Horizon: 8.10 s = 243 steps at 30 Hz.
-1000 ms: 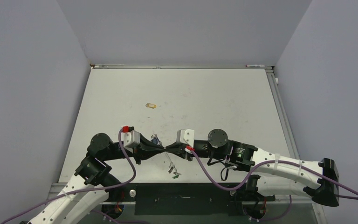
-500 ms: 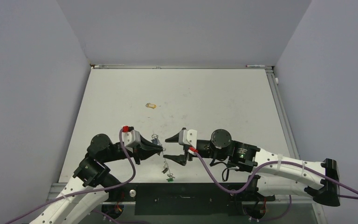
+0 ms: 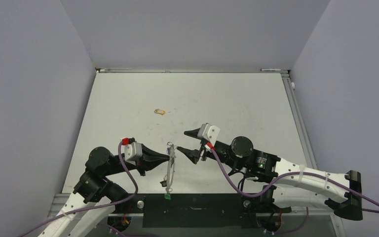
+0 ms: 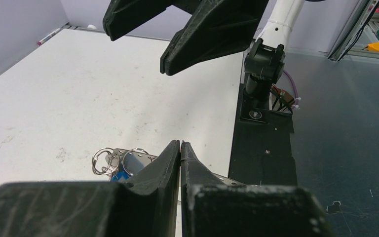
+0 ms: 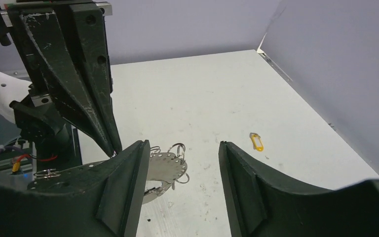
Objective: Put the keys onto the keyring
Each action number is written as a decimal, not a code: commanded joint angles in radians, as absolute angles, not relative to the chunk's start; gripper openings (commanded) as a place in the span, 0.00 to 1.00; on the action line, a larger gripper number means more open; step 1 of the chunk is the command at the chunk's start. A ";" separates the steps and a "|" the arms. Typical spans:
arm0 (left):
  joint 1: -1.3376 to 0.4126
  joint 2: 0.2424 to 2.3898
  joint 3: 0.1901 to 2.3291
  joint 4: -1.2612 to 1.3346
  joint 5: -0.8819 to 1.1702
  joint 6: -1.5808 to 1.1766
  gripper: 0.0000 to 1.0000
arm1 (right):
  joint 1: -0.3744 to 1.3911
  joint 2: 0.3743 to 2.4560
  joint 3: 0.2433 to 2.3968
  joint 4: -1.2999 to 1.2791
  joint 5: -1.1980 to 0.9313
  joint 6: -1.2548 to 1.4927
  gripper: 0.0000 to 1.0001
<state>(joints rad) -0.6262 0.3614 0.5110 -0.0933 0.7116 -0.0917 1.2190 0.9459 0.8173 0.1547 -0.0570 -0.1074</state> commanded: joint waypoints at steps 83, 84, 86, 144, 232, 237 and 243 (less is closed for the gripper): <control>-0.601 0.399 0.516 -0.053 0.752 -0.097 0.22 | 1.183 1.057 0.962 -0.011 -0.423 -0.264 0.05; -0.601 0.399 0.514 -0.049 0.754 -0.100 0.22 | 1.183 1.056 0.961 -0.009 -0.424 -0.263 0.05; -0.601 0.399 0.511 -0.041 0.757 -0.103 0.21 | 1.185 1.055 0.959 -0.009 -0.429 -0.261 0.05; -0.594 0.139 0.496 -0.053 0.675 -0.191 0.00 | 1.129 0.973 0.917 0.305 0.319 -0.017 0.65; -0.463 -0.010 0.544 -0.325 0.347 -0.156 0.00 | 0.803 2.160 1.534 0.104 -0.236 0.109 0.05; -0.463 -0.017 0.543 -0.322 0.353 -0.156 0.00 | 0.854 1.981 1.243 0.138 -0.125 0.112 0.05; -0.464 -0.023 0.543 -0.321 0.362 -0.156 0.00 | 0.983 1.794 0.997 0.145 0.093 0.172 0.05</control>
<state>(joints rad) -0.4694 0.0059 0.5083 -0.3855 0.3481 -0.1539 0.9009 1.9179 1.0950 0.0860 -0.0685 0.1307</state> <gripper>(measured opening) 0.004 0.059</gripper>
